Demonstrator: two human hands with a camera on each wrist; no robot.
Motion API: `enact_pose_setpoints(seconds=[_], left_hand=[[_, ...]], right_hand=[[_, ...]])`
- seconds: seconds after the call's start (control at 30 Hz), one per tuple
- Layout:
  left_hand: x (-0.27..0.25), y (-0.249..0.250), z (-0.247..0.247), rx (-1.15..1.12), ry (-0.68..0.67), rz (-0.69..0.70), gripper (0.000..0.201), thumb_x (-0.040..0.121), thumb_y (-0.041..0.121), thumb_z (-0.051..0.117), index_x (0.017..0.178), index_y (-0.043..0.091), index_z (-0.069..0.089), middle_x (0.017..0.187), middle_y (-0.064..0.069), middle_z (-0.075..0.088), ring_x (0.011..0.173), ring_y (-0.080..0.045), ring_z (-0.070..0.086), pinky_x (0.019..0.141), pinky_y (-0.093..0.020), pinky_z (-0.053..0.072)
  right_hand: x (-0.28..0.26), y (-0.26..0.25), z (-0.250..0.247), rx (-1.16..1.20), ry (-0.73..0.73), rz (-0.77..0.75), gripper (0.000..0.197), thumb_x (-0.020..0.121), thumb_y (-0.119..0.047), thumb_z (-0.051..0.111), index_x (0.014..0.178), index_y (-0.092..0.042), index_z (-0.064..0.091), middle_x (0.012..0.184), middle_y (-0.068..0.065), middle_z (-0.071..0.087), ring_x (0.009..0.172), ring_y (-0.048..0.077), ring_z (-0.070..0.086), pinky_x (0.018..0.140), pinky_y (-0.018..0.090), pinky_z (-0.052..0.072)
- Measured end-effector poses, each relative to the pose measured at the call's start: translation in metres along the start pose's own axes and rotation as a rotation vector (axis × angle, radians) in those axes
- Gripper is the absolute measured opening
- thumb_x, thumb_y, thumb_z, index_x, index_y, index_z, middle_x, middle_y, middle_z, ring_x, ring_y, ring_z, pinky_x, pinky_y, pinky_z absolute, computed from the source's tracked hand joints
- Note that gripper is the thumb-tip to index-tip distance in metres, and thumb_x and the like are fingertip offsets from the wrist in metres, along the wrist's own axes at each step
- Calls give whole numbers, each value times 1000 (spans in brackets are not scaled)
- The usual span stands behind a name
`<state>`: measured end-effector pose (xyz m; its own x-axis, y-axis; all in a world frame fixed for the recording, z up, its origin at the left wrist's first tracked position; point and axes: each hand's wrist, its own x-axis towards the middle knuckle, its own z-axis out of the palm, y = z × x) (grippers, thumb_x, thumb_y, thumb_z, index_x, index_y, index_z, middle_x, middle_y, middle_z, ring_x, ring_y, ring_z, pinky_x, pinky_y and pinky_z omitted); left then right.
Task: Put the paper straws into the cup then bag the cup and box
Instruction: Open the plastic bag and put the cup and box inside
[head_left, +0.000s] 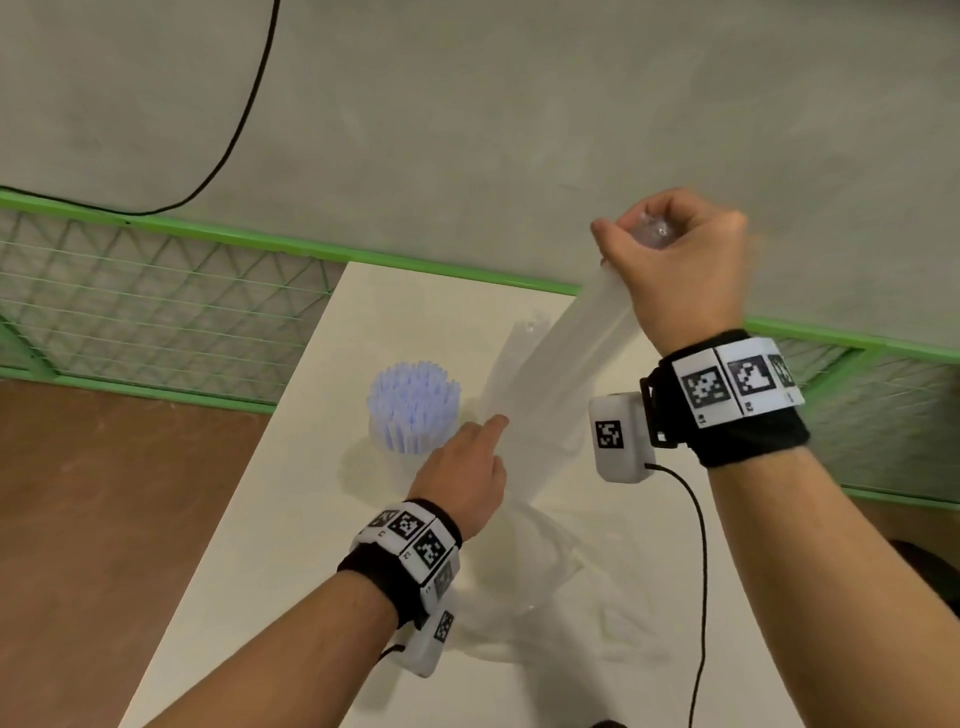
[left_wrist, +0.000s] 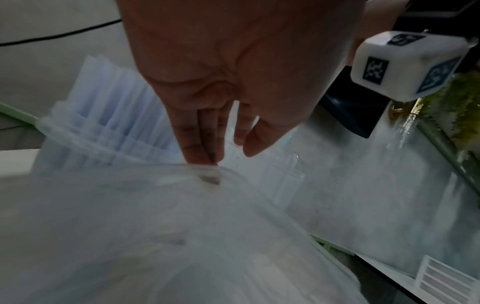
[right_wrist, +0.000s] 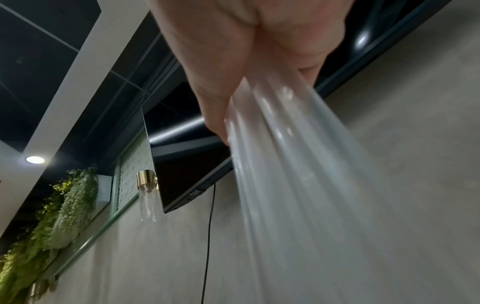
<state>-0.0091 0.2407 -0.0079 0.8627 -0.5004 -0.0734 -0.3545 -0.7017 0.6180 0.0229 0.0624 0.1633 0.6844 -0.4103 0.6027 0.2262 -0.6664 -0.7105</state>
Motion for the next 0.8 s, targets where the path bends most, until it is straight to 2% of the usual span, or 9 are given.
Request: enact_pose_setpoints(seconds=[0.13,0.27,0.4,0.53,0.6,0.67,0.73,0.8], left_hand=[[5,7,-1,-2,9,-16,41,102,20,38,144,20,39,126,-6,58,112,-29,58,96,-42,47],[2,10,-1,1,4,-5,40,102,18,38,141,20,44,123,-4,61,106,-27,60,94,-41,49],[1,13,1,-13,-8,10,37,101,20,39,136,20,50,120,-4,64,102,-26,61,93,-41,50],[3,15,-4,-44,-30,6,34,100,20,41,131,18,56,104,-5,68,93,-25,63,91,-39,52],[5,15,-8,-76,-18,0,33,99,21,45,128,18,59,90,-2,66,87,-22,62,91,-37,52],[6,16,-13,-128,61,0,28,97,24,52,123,20,61,84,5,59,85,-18,59,88,-33,51],[10,19,-20,-188,210,42,30,93,27,61,122,23,58,93,8,52,88,-12,54,83,-26,44],[16,24,-26,-280,318,112,41,88,27,70,125,21,54,108,8,51,96,-9,50,83,-20,37]], right_hand=[[5,-12,-13,-52,45,-54,19,73,-35,78,72,-18,70,66,-7,68,59,8,63,59,21,52],[3,-12,-25,-74,-6,-42,19,72,-33,77,69,-17,69,64,-2,68,60,16,66,59,24,53],[-3,6,-13,-187,-67,-52,18,77,-31,76,70,-16,68,62,-10,60,55,2,51,56,15,40],[-6,18,0,-162,-82,-57,18,79,-30,76,72,-15,68,64,-7,61,58,4,51,60,19,42],[-11,20,7,-137,-121,-60,19,78,-31,77,72,-15,68,64,-9,60,58,1,49,61,18,42],[-19,21,12,-128,-168,-80,21,77,-32,79,71,-15,68,64,-7,62,57,1,49,59,15,40],[-30,24,18,-93,-227,-112,24,77,-34,81,70,-15,68,63,-5,64,57,5,52,58,14,40],[-42,31,20,-56,-305,-132,27,77,-38,81,71,-15,69,65,-4,66,60,8,57,60,18,45]])
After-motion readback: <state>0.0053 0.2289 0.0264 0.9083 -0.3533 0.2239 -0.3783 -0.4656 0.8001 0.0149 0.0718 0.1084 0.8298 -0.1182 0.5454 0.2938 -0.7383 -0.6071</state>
